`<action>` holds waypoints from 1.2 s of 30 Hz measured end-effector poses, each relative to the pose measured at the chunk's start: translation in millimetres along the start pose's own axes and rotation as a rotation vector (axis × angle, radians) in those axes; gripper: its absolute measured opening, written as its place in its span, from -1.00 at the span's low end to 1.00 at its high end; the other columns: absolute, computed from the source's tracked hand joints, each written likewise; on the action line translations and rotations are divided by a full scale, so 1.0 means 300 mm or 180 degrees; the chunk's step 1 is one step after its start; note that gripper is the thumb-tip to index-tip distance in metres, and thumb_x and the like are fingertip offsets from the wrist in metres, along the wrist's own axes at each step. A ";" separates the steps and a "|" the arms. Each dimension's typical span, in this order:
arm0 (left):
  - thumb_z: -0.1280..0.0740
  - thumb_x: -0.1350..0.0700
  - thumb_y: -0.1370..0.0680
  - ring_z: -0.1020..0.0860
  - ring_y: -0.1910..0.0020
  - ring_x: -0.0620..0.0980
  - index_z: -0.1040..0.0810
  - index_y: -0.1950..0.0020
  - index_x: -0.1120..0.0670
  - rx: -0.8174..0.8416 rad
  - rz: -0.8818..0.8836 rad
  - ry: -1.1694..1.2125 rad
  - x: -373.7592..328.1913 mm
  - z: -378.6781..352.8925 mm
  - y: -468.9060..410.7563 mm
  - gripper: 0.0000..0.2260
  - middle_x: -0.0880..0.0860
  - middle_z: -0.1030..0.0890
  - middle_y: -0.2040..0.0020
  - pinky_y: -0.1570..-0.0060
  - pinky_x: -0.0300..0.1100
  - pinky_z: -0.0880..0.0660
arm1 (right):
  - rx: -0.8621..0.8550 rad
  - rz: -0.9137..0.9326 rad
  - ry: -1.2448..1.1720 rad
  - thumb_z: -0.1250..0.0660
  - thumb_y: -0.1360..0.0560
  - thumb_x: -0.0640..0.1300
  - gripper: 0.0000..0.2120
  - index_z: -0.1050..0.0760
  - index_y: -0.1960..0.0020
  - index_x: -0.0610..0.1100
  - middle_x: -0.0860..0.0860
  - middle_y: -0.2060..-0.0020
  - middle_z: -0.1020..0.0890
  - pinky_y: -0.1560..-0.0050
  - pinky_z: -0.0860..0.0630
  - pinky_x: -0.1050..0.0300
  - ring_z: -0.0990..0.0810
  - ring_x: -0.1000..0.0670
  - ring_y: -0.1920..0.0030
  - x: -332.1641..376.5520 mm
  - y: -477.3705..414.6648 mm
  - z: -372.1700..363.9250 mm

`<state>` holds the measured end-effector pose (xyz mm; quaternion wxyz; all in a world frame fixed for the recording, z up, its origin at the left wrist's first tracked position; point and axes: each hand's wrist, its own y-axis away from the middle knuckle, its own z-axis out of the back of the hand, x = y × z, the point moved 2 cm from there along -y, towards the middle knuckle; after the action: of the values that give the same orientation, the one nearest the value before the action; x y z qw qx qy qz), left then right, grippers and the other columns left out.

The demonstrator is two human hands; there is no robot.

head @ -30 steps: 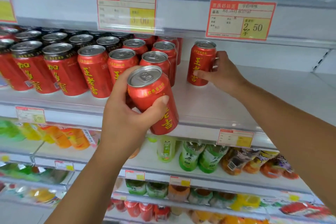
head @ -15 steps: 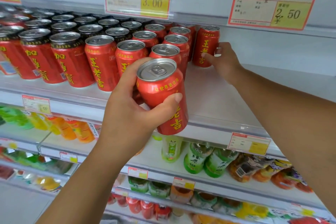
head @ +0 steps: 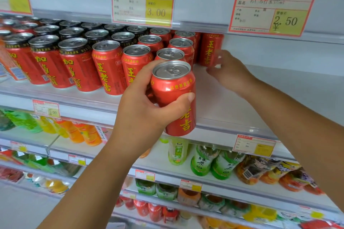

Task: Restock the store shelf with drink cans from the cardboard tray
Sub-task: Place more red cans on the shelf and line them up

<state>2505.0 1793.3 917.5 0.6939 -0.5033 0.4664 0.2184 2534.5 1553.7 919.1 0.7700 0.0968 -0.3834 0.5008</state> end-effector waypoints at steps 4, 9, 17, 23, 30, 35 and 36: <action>-0.55 0.24 -0.37 -0.64 0.02 -0.18 -0.54 -0.24 0.06 -0.0029 -0.0035 0.0082 0.002 -0.044 -0.023 -0.53 -0.08 -0.67 -0.04 0.05 -0.38 -0.51 | 0.1283 0.0739 -0.1317 -0.33 -0.31 -0.23 -0.27 -0.25 -0.43 0.11 0.15 -0.31 -0.49 -0.38 -0.30 0.29 -0.39 0.22 -0.37 0.067 0.317 0.044; -0.58 0.21 -0.36 -0.65 -0.05 -0.13 -0.52 -0.30 0.07 0.0202 0.0020 -0.0008 0.021 -0.128 -0.064 -0.46 -0.05 -0.67 -0.08 -0.07 -0.24 -0.56 | 0.0861 0.0606 -0.1399 -0.58 -0.21 0.00 -0.25 -0.33 -0.33 0.18 0.25 -0.18 -0.58 -0.26 -0.48 0.20 -0.55 0.24 -0.19 0.063 0.410 0.049; -0.44 -0.21 -0.39 -0.53 -0.20 -0.25 -0.47 -0.40 -0.03 0.0436 -0.0110 -0.1039 0.105 -0.080 -0.044 -0.39 -0.10 -0.59 -0.25 -0.19 -0.37 -0.46 | 0.0005 0.0050 -0.0656 -0.58 -0.19 0.10 -0.27 -0.39 -0.29 0.03 0.14 -0.13 -0.60 -0.09 -0.52 0.14 -0.60 0.12 -0.08 -0.010 0.296 0.053; -0.34 -0.27 -0.42 -0.55 0.06 -0.02 -0.70 -0.03 -0.02 0.0155 -0.1088 -0.2517 0.248 0.038 -0.015 -0.60 -0.08 -0.68 0.06 0.00 -0.13 -0.45 | -0.0106 -0.0237 -0.0401 -0.57 -0.30 0.04 -0.27 -0.30 -0.35 -0.05 0.01 -0.24 -0.51 -0.04 -0.40 0.17 -0.49 0.07 -0.10 -0.045 0.151 0.036; -0.39 -0.21 -0.50 -0.55 0.16 -0.06 -0.69 0.16 -0.05 0.0121 -0.1568 -0.2367 0.318 0.045 -0.007 -0.74 -0.16 -0.66 0.15 0.10 -0.02 -0.43 | -0.0125 -0.0205 -0.0314 -0.56 -0.33 0.05 -0.24 -0.24 -0.37 -0.09 -0.01 -0.23 -0.48 -0.05 -0.40 0.15 -0.46 0.06 -0.09 -0.058 0.016 -0.006; -0.41 -0.19 -0.50 -0.52 0.20 -0.05 -0.69 0.18 -0.03 0.0049 -0.1665 -0.2416 0.319 0.040 -0.003 -0.75 -0.15 -0.65 0.17 0.13 -0.06 -0.39 | -0.0230 -0.0166 -0.0419 -0.54 -0.35 0.05 -0.26 -0.23 -0.37 -0.11 0.03 -0.11 -0.46 -0.03 -0.40 0.14 -0.49 0.03 -0.07 -0.074 -0.038 -0.041; -0.42 -0.18 -0.50 -0.52 0.21 -0.05 -0.69 0.18 -0.03 0.0046 -0.1665 -0.2419 0.318 0.039 -0.003 -0.75 -0.15 -0.65 0.18 0.13 -0.06 -0.39 | -0.0251 -0.0170 -0.0422 -0.53 -0.35 0.06 -0.26 -0.22 -0.37 -0.10 0.02 -0.12 -0.47 -0.03 -0.41 0.14 -0.49 0.02 -0.07 -0.077 -0.046 -0.047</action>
<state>2555.6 1787.4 835.8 0.8510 -0.4834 0.0376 0.2018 2548.5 1538.6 896.8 0.7592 0.1095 -0.4503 0.4570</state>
